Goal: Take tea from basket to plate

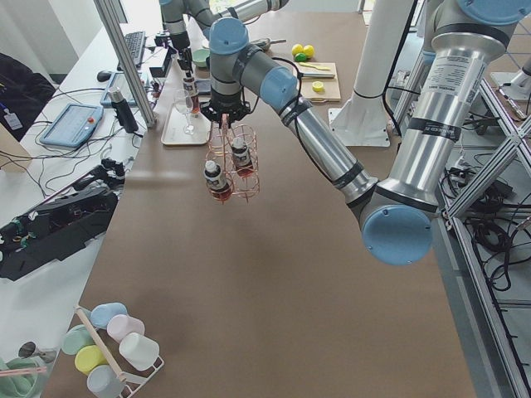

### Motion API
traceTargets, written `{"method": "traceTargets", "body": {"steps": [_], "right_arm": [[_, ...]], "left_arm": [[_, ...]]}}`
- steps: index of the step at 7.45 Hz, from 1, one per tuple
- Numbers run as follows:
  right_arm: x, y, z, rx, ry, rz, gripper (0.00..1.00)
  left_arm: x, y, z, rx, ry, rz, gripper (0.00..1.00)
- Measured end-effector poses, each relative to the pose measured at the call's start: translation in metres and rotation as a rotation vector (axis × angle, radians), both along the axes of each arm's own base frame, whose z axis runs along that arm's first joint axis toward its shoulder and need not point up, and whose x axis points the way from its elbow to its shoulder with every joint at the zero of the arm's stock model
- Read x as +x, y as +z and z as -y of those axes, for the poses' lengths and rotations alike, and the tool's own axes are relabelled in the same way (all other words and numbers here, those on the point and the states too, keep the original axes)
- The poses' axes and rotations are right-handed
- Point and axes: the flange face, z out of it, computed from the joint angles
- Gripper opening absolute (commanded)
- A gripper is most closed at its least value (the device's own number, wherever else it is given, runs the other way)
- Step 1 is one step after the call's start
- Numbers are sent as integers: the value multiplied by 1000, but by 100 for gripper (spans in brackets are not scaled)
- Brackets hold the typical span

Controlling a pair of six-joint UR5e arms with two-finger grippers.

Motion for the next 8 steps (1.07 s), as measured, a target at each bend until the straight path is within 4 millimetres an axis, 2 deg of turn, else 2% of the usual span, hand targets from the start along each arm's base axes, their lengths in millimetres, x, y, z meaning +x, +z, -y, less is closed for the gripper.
{"method": "traceTargets", "body": {"steps": [1,2,3,4,5,7,8], "right_arm": [[-2,1,-1,1,-5,-1,58],[-6,2,-3,1,-10,-1,99],[-10,2,-6,0,-15,-2,100],[-12,1,-7,-1,-19,-1,100],[-12,-2,-8,0,-21,4,100],[0,-19,-20,4,-27,7,100],[11,-14,-33,10,-31,6,100]], "left_arm": [[-30,26,13,11,-18,26,0],[-50,50,26,10,-24,47,0],[-60,70,40,3,-22,66,0],[-68,78,53,13,-22,91,0],[-73,79,63,34,-28,132,0],[-75,66,90,80,-21,177,0],[-73,57,109,95,-20,202,0]]}}
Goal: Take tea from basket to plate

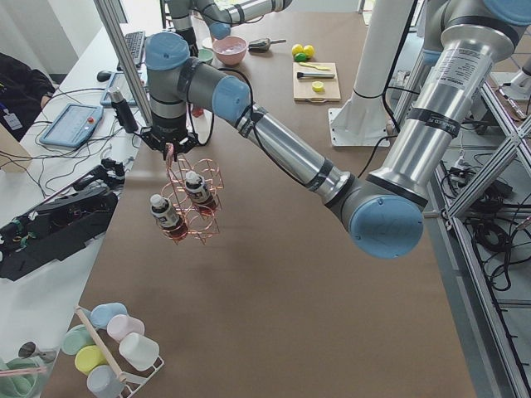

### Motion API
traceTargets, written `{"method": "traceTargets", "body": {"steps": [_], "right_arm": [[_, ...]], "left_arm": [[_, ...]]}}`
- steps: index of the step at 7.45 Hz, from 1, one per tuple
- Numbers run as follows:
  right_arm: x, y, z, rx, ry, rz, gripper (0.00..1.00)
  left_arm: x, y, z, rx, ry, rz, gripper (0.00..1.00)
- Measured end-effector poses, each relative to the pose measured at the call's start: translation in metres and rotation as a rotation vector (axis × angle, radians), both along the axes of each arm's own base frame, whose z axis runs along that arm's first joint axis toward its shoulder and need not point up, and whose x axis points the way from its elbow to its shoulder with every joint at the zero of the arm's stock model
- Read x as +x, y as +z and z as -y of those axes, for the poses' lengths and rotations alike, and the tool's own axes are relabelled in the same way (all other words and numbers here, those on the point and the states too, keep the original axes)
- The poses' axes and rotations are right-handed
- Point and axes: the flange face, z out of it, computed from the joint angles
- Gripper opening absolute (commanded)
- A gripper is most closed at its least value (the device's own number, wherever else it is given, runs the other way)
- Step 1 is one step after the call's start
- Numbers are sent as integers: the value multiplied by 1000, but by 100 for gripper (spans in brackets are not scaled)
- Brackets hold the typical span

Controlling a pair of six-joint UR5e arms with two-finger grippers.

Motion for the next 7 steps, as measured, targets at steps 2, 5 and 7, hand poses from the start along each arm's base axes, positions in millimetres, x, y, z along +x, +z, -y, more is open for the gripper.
{"method": "traceTargets", "body": {"steps": [2,5,7], "right_arm": [[40,38,-38,6,8,1,100],[128,173,-119,15,20,-26,100],[209,296,-212,47,-14,-110,100]], "left_arm": [[20,5,53,24,17,42,0],[36,36,109,75,10,85,0],[57,36,119,96,13,135,0]]}}
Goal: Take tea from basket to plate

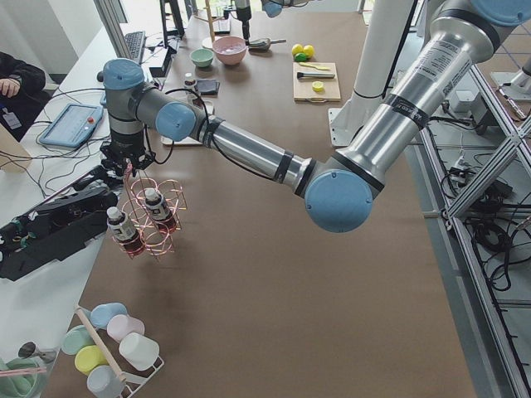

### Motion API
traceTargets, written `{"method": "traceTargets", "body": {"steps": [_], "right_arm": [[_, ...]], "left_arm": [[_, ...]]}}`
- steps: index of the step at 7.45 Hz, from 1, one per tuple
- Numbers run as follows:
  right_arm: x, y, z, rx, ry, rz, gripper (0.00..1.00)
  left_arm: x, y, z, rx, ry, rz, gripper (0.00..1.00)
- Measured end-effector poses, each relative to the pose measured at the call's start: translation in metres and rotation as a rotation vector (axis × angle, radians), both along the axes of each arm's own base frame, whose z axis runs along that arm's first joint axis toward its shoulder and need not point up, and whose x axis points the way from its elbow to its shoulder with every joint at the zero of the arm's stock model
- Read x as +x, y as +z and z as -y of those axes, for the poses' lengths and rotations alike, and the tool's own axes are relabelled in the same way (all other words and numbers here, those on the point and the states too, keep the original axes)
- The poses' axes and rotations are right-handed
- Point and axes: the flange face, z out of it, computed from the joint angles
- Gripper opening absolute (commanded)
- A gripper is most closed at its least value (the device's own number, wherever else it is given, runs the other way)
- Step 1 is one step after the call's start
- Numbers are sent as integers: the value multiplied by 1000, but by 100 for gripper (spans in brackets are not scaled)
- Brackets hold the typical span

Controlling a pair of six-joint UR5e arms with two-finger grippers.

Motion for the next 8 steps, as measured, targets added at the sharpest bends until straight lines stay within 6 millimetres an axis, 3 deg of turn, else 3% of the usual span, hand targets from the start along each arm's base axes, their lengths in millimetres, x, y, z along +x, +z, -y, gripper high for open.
{"method": "traceTargets", "body": {"steps": [3,5,6,7,8], "right_arm": [[121,138,-87,-17,-44,-85,100],[206,217,-114,-38,-29,-97,100],[236,241,-120,-47,-5,-96,100],[253,253,-124,-54,12,-100,100],[262,257,-125,-53,20,-119,100]], "left_arm": [[15,19,11,30,6,18,0],[22,17,12,30,-4,8,0],[26,16,12,29,-4,4,0],[30,15,13,28,-2,2,6],[35,15,12,22,-1,-1,95]]}}
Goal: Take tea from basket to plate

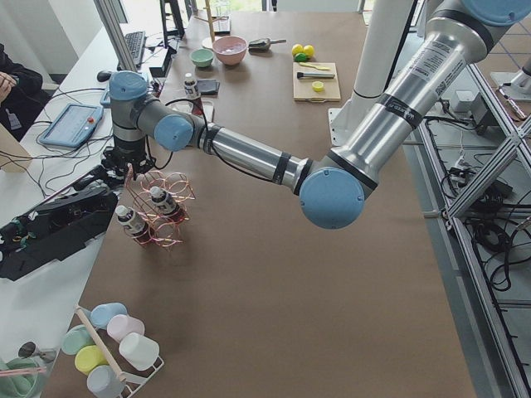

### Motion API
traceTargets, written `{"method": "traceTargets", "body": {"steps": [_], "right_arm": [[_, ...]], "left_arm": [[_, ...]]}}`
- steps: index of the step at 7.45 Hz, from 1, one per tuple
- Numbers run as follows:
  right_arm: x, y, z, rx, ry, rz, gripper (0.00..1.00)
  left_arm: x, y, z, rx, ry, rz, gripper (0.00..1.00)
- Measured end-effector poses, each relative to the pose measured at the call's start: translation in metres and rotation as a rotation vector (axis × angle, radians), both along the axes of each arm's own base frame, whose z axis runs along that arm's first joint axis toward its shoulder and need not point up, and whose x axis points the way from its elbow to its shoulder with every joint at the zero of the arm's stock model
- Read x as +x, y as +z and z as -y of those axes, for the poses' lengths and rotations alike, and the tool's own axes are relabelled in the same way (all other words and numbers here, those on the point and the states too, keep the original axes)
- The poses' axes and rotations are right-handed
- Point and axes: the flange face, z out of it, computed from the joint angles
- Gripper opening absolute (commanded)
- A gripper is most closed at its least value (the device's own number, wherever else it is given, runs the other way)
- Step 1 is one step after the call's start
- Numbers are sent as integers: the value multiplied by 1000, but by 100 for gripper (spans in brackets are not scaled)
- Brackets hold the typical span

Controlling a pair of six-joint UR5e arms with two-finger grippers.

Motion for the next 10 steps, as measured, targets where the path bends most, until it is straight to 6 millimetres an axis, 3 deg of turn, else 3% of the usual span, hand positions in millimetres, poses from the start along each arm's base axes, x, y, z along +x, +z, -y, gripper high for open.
{"method": "traceTargets", "body": {"steps": [3,6,10], "right_arm": [[8,1,5,30,2,-46,100],[8,20,4,14,8,-42,100],[8,18,5,17,18,-12,100]], "left_arm": [[7,-1,0,-33,-27,-19,98],[6,-4,-4,-57,-60,-41,98],[3,-10,-12,-92,-94,-75,98]]}}
